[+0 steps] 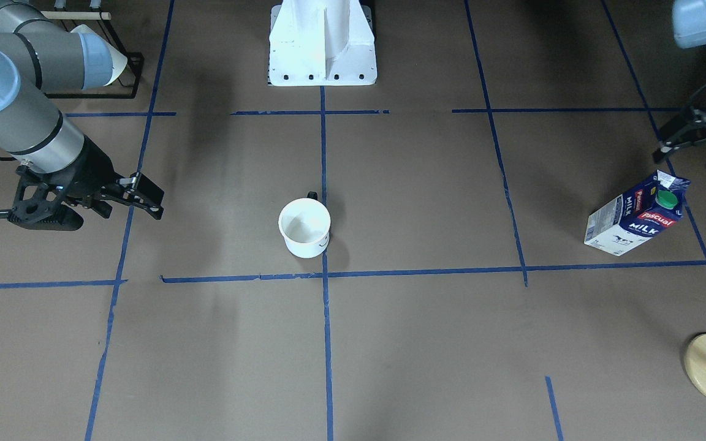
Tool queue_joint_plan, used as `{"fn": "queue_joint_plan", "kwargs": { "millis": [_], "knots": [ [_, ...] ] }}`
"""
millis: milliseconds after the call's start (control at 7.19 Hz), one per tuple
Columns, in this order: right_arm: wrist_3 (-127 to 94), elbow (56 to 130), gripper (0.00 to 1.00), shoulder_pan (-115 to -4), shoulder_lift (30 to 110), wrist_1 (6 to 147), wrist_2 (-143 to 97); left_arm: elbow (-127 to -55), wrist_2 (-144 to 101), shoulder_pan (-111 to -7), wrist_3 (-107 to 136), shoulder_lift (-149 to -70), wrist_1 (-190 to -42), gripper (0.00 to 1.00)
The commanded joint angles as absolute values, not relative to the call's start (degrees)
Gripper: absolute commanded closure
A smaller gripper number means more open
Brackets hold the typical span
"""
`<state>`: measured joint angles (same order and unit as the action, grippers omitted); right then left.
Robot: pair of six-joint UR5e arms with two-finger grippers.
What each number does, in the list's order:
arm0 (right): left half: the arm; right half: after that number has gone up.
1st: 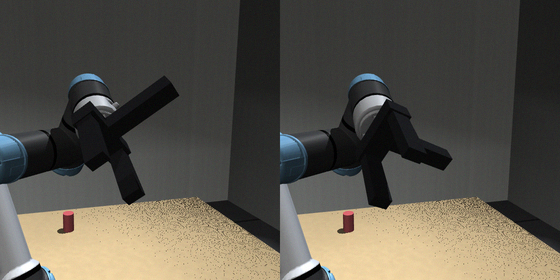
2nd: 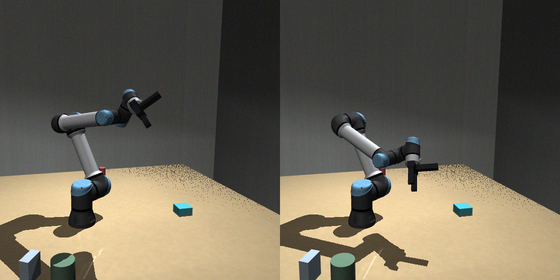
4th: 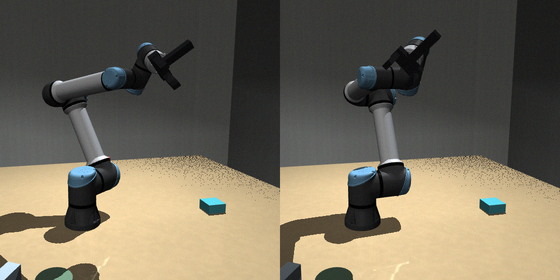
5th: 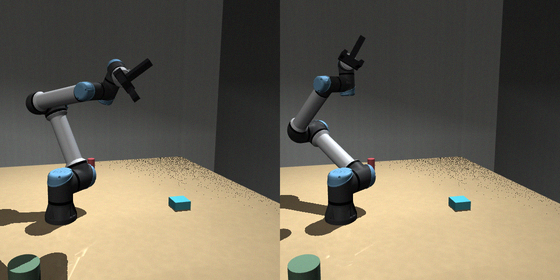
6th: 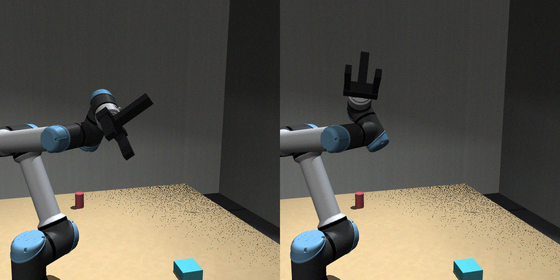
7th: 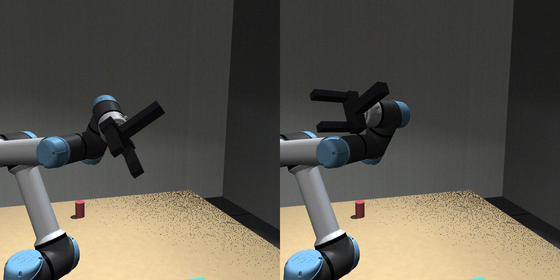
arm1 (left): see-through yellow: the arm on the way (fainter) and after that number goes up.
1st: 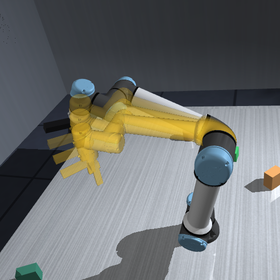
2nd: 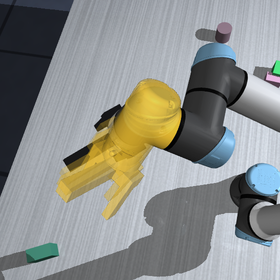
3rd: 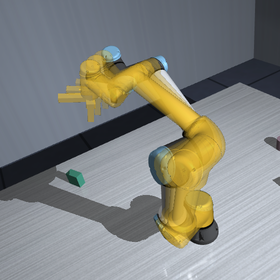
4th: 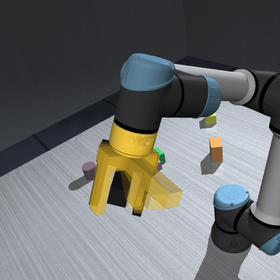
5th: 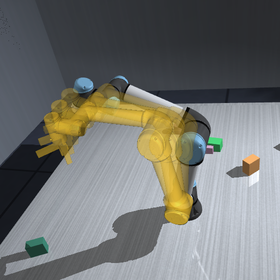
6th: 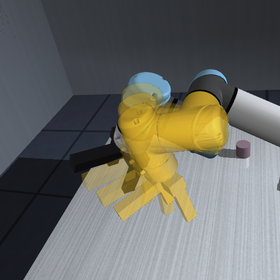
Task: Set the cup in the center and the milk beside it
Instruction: 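Release the mug and raise the right gripper back toward its side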
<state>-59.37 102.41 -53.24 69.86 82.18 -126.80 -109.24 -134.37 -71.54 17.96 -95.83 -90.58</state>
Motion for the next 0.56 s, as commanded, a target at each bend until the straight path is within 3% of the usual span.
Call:
{"fn": "queue_joint_plan", "kwargs": {
  "millis": [0,417],
  "knots": [
    [-53.38,102.48,0.00,-53.70,73.29,82.00,-126.39,-104.97,-131.84,-68.38,15.48,-99.12,-90.01,0.01],
    [-52.73,102.57,0.00,-53.70,74.35,81.91,-126.21,-104.85,-128.96,-68.38,14.25,-99.49,-89.82,0.01]
  ]
}}
